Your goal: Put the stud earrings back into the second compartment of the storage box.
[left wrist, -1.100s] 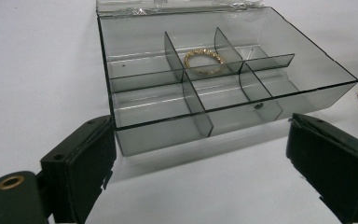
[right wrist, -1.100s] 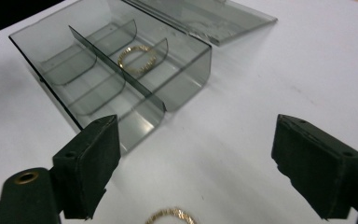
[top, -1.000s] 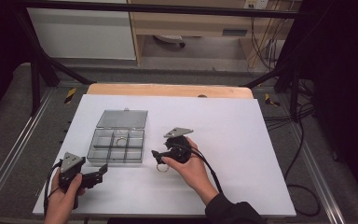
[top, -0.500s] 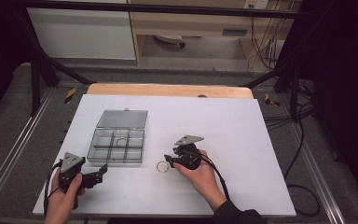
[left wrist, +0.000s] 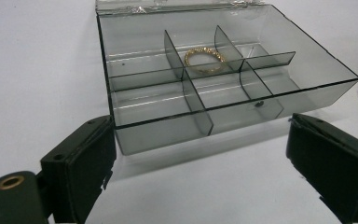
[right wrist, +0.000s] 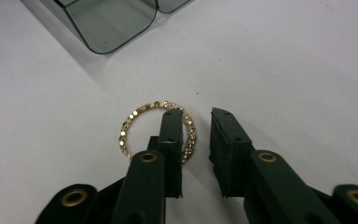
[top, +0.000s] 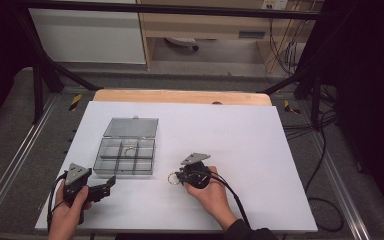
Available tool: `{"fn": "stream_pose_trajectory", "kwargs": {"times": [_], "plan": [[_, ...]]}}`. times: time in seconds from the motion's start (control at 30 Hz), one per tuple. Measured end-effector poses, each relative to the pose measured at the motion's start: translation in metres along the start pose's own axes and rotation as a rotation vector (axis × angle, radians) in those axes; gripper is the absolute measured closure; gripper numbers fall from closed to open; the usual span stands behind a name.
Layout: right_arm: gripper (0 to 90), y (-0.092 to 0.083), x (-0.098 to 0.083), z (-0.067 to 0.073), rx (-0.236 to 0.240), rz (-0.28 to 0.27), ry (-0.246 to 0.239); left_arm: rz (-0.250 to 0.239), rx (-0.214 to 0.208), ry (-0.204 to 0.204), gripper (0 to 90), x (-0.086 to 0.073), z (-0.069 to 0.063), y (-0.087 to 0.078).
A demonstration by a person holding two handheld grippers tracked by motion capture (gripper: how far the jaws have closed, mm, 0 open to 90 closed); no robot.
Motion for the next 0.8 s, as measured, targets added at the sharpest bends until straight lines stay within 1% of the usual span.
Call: {"fn": "stream_pose_trajectory", "kwargs": {"times": [0.03, 0.1, 0.2, 0.27, 0.33, 0.4, 0.67, 0.8], "plan": [[79.8, 0.0, 0.0, 0.001, 0.0, 0.002, -0.008, 0.0, 0.0, 0.001, 8.7, 0.0, 0.0, 0.0], [86.1, 0.0, 0.0, 0.001, 0.006, 0.001, -0.008, 0.0, 0.001, -0.001, 8.7, 0.0, 0.0, 0.0], [87.3, 0.0, 0.0, 0.002, 0.018, 0.002, -0.013, -0.001, 0.002, -0.002, 8.7, 0.0, 0.0, 0.0], [87.4, 0.0, 0.002, 0.002, 0.033, -0.002, -0.003, 0.0, 0.001, -0.001, 8.8, 0.0, 0.0, 0.0], [87.4, -0.001, 0.009, 0.001, 0.039, -0.027, 0.02, 0.001, 0.001, 0.001, 8.8, 0.0, 0.0, 0.0], [87.4, -0.002, 0.017, 0.002, 0.054, -0.044, 0.03, 0.001, 0.002, 0.0, 8.7, 0.0, 0.0, 0.0], [87.4, 0.002, 0.05, 0.006, 0.072, -0.092, 0.017, 0.001, 0.001, 0.0, 8.8, 0.0, 0.0, 0.0], [87.4, 0.004, 0.066, 0.009, 0.08, -0.104, -0.003, 0.001, 0.004, -0.002, 8.7, 0.0, 0.001, 0.0]]}}
Point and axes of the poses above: each handheld gripper's, and its own axes: y roughly forward along the jaws, x roughly out of its top, z roughly to its left, the point moved 10 cm from there along y, roughly forward along the jaws, and after that the axes turned 11 degrees about -z, right-handed, at the moved point
